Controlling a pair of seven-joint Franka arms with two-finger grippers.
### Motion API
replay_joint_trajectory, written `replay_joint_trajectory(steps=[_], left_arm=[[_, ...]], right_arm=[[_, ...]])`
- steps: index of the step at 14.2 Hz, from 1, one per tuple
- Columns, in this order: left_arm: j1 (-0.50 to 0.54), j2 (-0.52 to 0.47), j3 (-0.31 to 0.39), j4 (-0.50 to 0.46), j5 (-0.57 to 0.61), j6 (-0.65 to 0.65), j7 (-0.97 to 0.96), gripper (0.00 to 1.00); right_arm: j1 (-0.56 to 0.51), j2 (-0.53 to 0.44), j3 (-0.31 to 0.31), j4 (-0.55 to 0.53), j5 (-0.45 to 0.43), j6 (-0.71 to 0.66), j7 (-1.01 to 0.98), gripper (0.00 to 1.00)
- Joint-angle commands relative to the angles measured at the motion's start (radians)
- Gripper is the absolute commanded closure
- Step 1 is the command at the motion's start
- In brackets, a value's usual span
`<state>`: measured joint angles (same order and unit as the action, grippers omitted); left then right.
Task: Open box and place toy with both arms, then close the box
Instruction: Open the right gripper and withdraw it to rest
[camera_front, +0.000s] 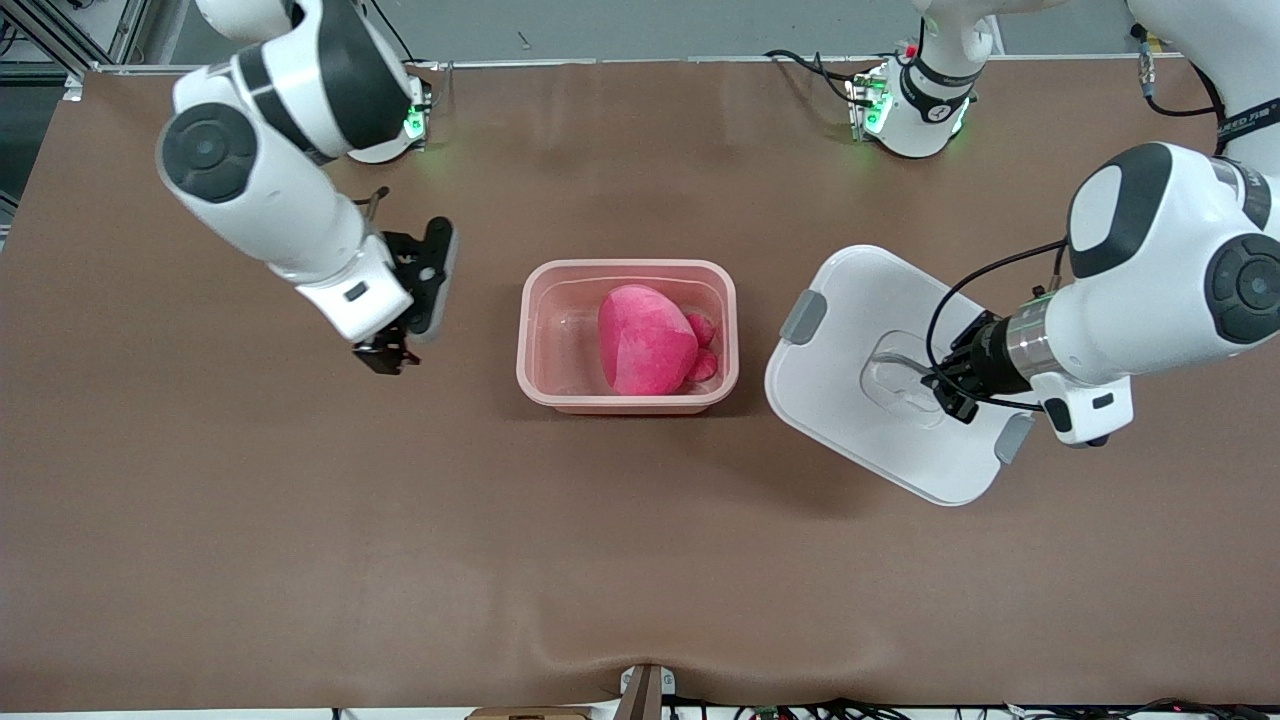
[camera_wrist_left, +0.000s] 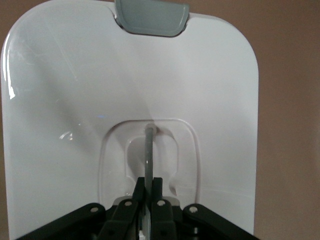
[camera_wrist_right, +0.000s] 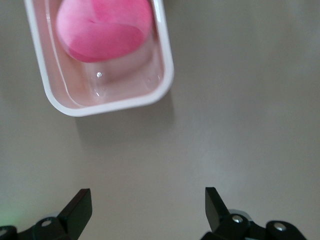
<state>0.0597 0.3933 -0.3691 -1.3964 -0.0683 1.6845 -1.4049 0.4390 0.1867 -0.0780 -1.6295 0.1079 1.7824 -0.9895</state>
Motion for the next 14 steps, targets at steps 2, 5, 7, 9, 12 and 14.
replay_joint_trajectory(steps=[2,5,7,9,12,14], left_arm=[[-0.001,-0.022,-0.005,0.008,-0.012,-0.006,-0.055,1.00],[0.006,-0.030,-0.005,0.008,-0.007,-0.009,-0.055,1.00],[0.006,-0.042,-0.004,0.010,-0.010,-0.008,-0.049,1.00],[0.009,-0.044,-0.005,0.017,-0.010,-0.003,-0.045,1.00],[0.009,-0.045,-0.004,0.019,-0.010,0.018,-0.048,1.00],[0.005,-0.044,-0.002,0.039,-0.010,0.020,-0.048,1.00]], right_arm=[[-0.069,-0.013,0.014,0.003,0.015,-0.024,0.094,0.00],[-0.132,-0.023,0.015,0.005,0.009,-0.067,0.193,0.00],[-0.180,-0.036,0.015,0.003,0.013,-0.092,0.233,0.00],[-0.215,-0.061,0.014,0.003,0.003,-0.118,0.337,0.00],[-0.224,-0.130,0.015,-0.006,-0.002,-0.150,0.607,0.00],[-0.264,-0.153,0.018,-0.019,-0.005,-0.166,0.712,0.00]])
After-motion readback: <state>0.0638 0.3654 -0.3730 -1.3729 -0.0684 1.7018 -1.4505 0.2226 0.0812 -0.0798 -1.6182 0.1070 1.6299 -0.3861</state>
